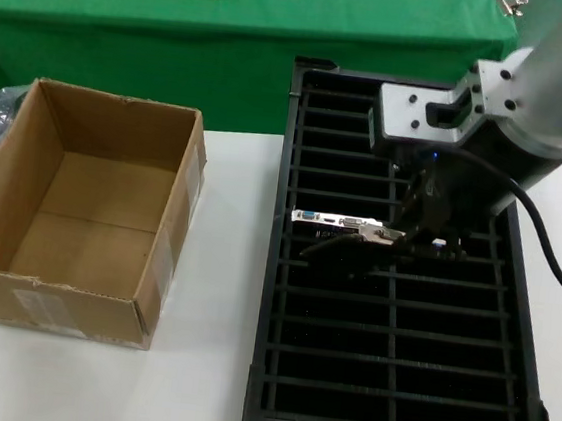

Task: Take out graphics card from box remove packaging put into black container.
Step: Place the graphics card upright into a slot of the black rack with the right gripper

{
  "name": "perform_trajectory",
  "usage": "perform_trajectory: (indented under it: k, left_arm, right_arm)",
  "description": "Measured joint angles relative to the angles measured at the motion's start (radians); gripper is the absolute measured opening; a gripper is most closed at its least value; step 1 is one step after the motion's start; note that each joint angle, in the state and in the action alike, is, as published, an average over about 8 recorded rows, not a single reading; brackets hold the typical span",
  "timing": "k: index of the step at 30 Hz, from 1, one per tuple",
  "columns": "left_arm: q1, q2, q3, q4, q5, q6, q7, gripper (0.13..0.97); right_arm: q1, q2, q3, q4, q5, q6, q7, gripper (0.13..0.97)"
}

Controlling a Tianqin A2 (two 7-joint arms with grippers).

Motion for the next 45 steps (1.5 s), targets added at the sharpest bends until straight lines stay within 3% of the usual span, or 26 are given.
perform_trajectory:
  k: [32, 45]
  left_arm:
    - [0.003, -0.003, 0.023, 0.004, -0.009, -0.034, -0.020, 0.139]
    - [0.012, -0.009, 0.020, 0.004, -0.018, -0.033, -0.021, 0.139]
  right_arm:
    - [-0.062, -0.066, 0.000, -0.156, -0.132, 0.000, -0.140, 0.189]
    - [-0.058, -0.160, 0.000, -0.283, -0.188, 0.000, -0.198, 0.195]
